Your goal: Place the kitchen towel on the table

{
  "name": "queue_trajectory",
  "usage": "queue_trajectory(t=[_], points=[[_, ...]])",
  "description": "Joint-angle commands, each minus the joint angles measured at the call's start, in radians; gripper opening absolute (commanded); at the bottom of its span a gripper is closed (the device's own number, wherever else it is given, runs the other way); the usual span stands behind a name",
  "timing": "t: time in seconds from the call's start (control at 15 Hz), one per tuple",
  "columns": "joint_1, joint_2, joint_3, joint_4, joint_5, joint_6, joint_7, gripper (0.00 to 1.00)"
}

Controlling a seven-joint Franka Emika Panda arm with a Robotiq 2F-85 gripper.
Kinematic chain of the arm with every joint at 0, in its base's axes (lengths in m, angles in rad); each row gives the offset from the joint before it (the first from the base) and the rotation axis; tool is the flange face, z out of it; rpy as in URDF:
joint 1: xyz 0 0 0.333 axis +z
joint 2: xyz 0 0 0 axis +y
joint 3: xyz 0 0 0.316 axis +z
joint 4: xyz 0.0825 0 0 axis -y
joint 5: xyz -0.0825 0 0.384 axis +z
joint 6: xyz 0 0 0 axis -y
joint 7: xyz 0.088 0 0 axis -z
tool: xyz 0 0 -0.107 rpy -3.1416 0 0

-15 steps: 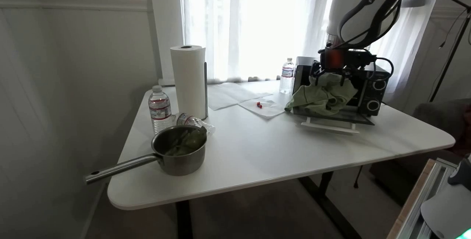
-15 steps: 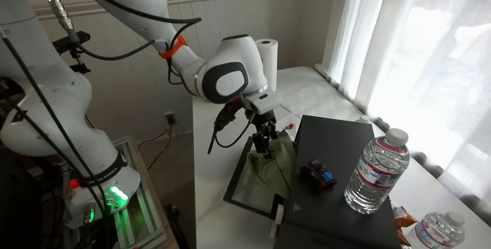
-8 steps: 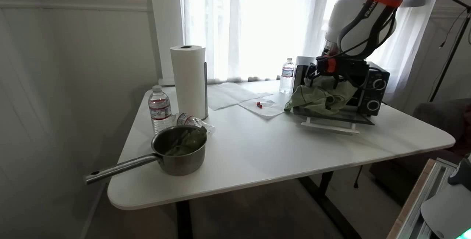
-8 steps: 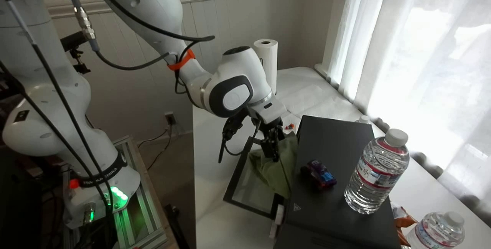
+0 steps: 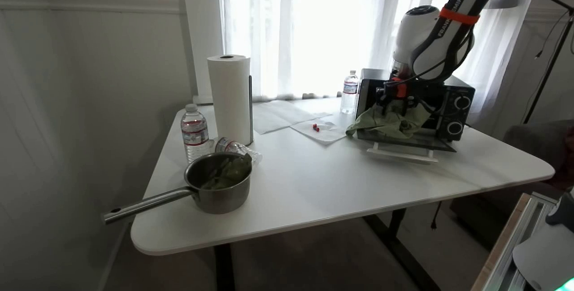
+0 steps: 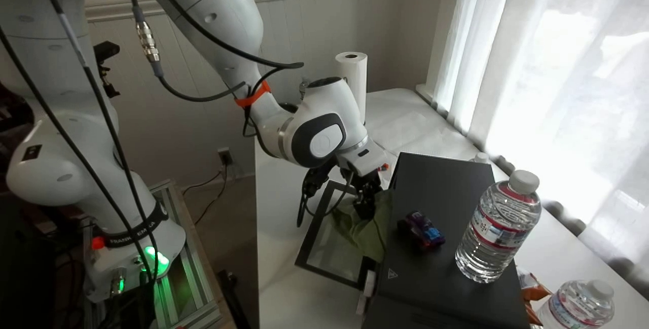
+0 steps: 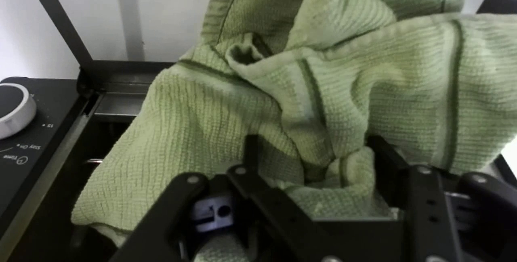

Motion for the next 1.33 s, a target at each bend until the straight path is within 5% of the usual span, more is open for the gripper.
queue_trajectory(t=[0.0, 0.4, 0.73, 1.13, 1.27], points=[[0.029, 0.031, -0.018, 0.010, -0.018, -0.014, 0.034, 0.38], [0.082, -0.044, -0.017, -0.054, -0.028, -0.138, 0.034, 0.02], [0.218, -0.154, -0.110, -0.123, -0.089, -0.209, 0.071, 0.03], [0.158, -0.409, -0.015, -0.274, -0.276, -0.217, 0.128, 0.03], [0.196, -0.495, -0.049, -0.327, -0.356, -0.155, 0.126, 0.03]])
